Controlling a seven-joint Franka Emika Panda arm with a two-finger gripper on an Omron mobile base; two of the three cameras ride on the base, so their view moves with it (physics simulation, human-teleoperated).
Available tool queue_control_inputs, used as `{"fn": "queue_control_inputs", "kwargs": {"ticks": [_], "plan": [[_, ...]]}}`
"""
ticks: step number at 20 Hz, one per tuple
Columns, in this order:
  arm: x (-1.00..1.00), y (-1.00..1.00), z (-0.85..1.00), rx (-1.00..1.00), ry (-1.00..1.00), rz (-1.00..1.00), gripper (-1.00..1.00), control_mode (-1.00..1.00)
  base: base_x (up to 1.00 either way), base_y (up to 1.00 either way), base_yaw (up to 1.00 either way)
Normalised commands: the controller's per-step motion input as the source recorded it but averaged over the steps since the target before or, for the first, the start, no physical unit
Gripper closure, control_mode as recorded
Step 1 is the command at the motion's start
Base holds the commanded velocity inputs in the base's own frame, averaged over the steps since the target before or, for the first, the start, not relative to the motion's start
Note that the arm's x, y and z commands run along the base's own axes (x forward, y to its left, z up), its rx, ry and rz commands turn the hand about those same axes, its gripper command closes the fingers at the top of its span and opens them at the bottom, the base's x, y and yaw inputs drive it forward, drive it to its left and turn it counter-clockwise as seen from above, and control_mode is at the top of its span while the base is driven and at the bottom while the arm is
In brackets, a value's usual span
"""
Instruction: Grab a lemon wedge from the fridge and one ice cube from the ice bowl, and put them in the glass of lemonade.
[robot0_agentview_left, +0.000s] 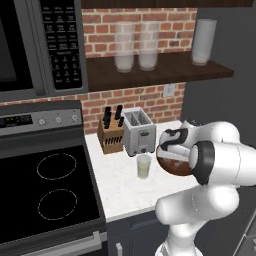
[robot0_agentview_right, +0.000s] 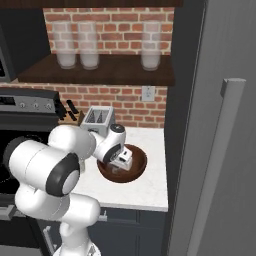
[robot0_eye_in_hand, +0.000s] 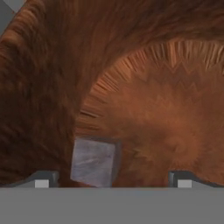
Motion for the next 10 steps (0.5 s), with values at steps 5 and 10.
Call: {"fn": "queue_control_inputs", "kwargs": {"ticks": [5, 10], "plan": [[0.16, 0.0, -0.16, -0.01, 0.0, 0.0, -1.0, -1.0, 0.0, 0.0, 0.0], [0.01, 0.0, -0.29, -0.01, 0.0, 0.0, 1.0, -1.0, 0.0, 0.0, 0.0]]}}
